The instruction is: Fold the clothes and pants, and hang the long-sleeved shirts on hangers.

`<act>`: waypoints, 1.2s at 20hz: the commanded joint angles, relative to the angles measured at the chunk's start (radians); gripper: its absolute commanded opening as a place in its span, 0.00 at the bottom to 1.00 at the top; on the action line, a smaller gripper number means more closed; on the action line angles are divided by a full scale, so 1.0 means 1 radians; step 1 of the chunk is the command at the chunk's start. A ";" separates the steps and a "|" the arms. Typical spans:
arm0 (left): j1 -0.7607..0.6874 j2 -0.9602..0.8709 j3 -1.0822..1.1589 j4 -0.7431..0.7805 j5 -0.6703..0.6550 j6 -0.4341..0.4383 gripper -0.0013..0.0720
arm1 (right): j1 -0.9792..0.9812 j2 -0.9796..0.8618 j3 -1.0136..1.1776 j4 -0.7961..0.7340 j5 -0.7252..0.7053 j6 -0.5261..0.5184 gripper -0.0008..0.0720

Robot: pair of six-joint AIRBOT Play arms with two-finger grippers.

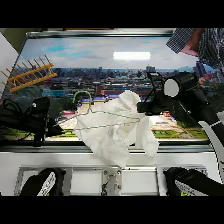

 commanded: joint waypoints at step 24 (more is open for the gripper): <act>-0.179 0.000 -0.183 -0.052 0.234 -0.152 0.04 | -0.004 0.036 0.002 0.014 0.001 0.003 0.04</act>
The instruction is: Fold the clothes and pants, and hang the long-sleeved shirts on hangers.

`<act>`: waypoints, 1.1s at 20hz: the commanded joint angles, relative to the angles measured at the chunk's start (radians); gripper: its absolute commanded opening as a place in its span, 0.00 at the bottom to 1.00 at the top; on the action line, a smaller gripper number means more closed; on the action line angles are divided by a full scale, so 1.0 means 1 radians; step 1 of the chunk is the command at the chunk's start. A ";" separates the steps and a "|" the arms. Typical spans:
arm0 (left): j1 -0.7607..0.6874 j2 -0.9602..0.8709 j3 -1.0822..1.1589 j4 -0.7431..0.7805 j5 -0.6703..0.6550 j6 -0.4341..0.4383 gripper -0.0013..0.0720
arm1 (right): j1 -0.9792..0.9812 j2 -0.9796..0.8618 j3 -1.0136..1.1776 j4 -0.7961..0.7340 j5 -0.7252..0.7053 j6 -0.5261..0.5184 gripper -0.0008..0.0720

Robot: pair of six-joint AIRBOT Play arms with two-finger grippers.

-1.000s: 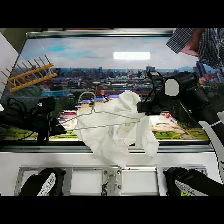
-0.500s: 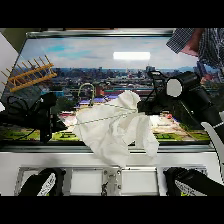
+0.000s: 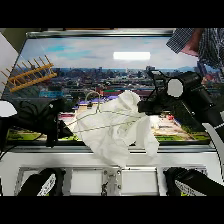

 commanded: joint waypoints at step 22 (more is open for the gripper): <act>-0.042 0.000 -0.100 -0.166 0.140 0.040 0.04 | 0.003 0.032 0.125 -0.006 -0.048 -0.114 0.04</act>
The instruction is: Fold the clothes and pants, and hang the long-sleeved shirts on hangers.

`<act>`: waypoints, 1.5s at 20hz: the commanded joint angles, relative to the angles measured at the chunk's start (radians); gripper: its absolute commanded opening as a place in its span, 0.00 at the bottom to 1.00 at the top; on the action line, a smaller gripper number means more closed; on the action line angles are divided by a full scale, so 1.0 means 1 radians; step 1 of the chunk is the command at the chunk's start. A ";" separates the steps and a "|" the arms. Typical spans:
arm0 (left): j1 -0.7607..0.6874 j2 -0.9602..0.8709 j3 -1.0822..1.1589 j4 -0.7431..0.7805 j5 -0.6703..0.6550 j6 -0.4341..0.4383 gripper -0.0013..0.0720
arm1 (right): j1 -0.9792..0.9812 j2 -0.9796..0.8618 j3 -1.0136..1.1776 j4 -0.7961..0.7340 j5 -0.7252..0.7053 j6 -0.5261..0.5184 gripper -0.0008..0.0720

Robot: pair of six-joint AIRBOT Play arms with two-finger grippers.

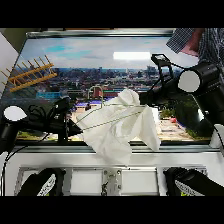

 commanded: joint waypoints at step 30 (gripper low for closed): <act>-0.001 0.000 -0.001 -0.002 -0.042 0.029 0.04 | 0.319 -0.003 0.002 0.274 -0.371 -0.055 0.04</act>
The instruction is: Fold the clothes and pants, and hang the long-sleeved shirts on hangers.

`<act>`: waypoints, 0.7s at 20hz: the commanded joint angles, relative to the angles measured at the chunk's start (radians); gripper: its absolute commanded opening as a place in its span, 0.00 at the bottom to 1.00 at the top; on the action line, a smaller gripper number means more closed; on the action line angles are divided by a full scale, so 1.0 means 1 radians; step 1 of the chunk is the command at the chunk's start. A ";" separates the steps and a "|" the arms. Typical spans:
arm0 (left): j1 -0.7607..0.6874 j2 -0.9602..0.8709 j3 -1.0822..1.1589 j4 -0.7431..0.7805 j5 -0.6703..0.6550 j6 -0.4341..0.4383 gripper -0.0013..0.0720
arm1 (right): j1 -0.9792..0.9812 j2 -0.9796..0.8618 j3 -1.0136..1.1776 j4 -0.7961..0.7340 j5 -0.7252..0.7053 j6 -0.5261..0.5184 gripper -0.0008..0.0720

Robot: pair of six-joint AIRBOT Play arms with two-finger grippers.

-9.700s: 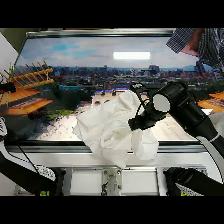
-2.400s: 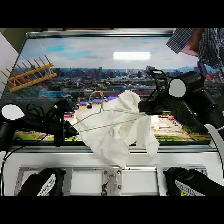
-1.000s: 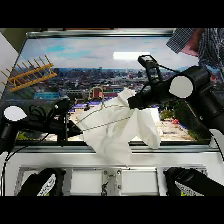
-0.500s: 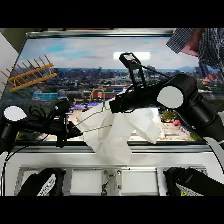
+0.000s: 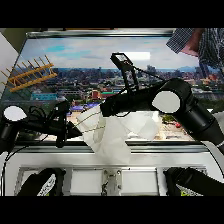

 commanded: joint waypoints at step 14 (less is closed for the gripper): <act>-0.001 0.000 0.000 -0.004 0.002 -0.001 0.04 | -0.001 0.031 0.000 -0.088 0.161 0.000 0.58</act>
